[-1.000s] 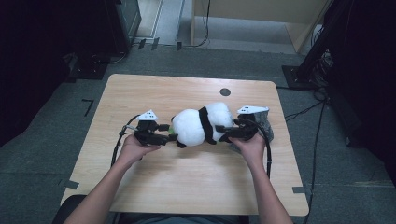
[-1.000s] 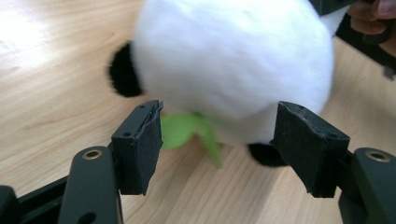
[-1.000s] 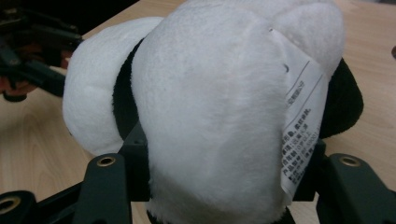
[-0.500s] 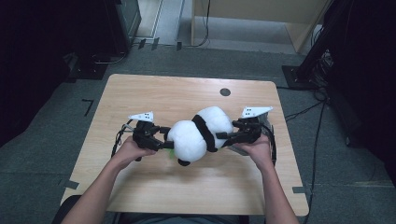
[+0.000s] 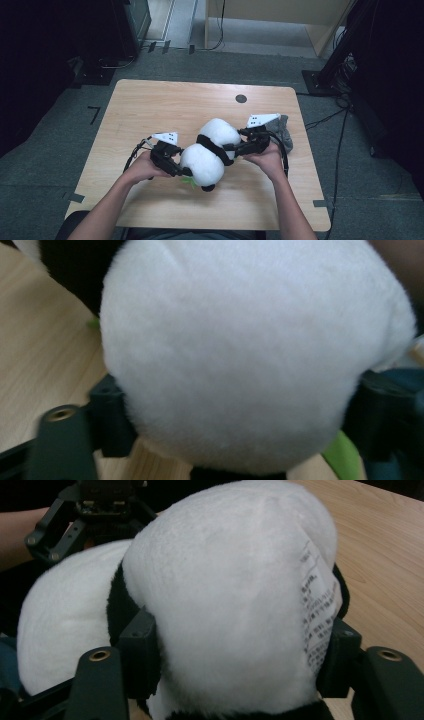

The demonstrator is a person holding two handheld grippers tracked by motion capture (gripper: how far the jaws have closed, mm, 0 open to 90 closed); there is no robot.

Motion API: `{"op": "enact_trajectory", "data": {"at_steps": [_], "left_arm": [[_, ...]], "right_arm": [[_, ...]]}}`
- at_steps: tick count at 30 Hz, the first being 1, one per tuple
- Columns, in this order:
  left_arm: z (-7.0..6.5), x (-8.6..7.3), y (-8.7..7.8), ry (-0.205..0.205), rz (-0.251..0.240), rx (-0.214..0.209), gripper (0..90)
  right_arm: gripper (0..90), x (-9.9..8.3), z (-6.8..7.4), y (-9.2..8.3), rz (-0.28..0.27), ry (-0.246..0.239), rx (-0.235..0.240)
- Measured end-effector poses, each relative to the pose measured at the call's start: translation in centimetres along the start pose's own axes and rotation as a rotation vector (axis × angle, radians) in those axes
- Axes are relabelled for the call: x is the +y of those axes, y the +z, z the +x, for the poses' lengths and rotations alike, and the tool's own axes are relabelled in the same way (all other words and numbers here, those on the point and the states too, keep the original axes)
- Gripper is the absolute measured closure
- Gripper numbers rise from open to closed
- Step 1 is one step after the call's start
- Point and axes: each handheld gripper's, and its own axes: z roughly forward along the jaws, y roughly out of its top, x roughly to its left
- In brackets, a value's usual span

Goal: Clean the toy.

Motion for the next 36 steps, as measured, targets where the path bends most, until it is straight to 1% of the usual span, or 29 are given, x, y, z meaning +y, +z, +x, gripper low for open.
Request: {"op": "enact_trajectory", "data": {"at_steps": [1, 2, 5, 6, 8, 10, 12, 13, 15, 16, 17, 19, 22, 24, 26, 29, 31, 34, 36], "left_arm": [[-0.1, 0.0, 0.2, -0.004, 0.014, 0.011, 26.5], [-0.1, 0.0, 0.3, -0.013, 0.017, 0.023, 30.5], [-0.1, 0.0, 0.2, -0.062, -0.010, 0.047, 40.3], [-0.2, 0.0, 0.0, -0.069, -0.021, 0.060, 42.9], [-0.3, 0.1, -0.3, -0.065, -0.043, 0.068, 48.0], [-0.3, 0.1, -0.5, -0.065, -0.051, 0.088, 51.0], [-0.2, 0.2, -0.7, -0.078, -0.057, 0.101, 52.2], [-0.1, 0.1, -0.9, -0.085, -0.064, 0.107, 52.2], [0.0, 0.1, -1.3, -0.093, -0.088, 0.113, 52.1], [0.0, 0.1, -1.5, -0.099, -0.107, 0.117, 52.1], [0.0, 0.1, -1.7, -0.103, -0.122, 0.121, 51.9], [0.2, 0.2, -2.0, -0.110, -0.140, 0.141, 51.6], [0.5, 0.2, -2.5, -0.130, -0.156, 0.172, 50.7], [0.8, 0.2, -2.8, -0.151, -0.171, 0.189, 50.3], [1.1, 0.3, -3.0, -0.166, -0.187, 0.213, 50.1], [1.5, 0.3, -3.4, -0.191, -0.217, 0.243, 49.8], [1.7, 0.4, -3.6, -0.212, -0.236, 0.257, 49.6], [2.0, 0.4, -3.9, -0.230, -0.248, 0.286, 49.2], [2.2, 0.4, -4.0, -0.243, -0.250, 0.288, 48.9]], "right_arm": [[33.8, 0.0, 0.0, 0.1, 0.006, -0.007, -0.007], [32.7, -0.1, -0.1, 0.2, 0.017, -0.006, -0.015], [30.6, -0.3, -0.4, 0.0, 0.047, 0.002, -0.081], [30.5, -0.4, -0.6, -0.1, 0.046, 0.008, -0.106], [30.0, -0.6, -0.9, -0.4, 0.050, 0.024, -0.142], [30.0, -0.6, -1.1, -0.6, 0.037, 0.041, -0.170], [30.1, -0.7, -1.2, -0.9, 0.027, 0.054, -0.223], [30.0, -0.8, -1.1, -1.0, 0.026, 0.052, -0.253], [27.9, -1.0, -1.2, -1.5, 0.029, 0.040, -0.333], [27.9, -1.2, -1.3, -1.8, 0.028, 0.051, -0.359], [27.9, -1.4, -1.5, -2.1, 0.025, 0.071, -0.373], [27.6, -2.0, -2.0, -2.8, 0.001, 0.113, -0.389], [27.6, -2.9, -2.7, -3.9, -0.008, 0.183, -0.462], [28.5, -3.6, -3.0, -4.8, -0.033, 0.215, -0.501], [28.9, -4.4, -3.4, -5.6, -0.043, 0.251, -0.534], [28.6, -5.4, -3.7, -6.6, -0.028, 0.280, -0.590], [25.6, -5.9, -3.9, -7.0, -0.020, 0.292, -0.623], [23.0, -6.8, -4.3, -7.4, -0.005, 0.315, -0.652], [16.9, -7.4, -4.6, -7.5, -0.005, 0.333, -0.655]]}}
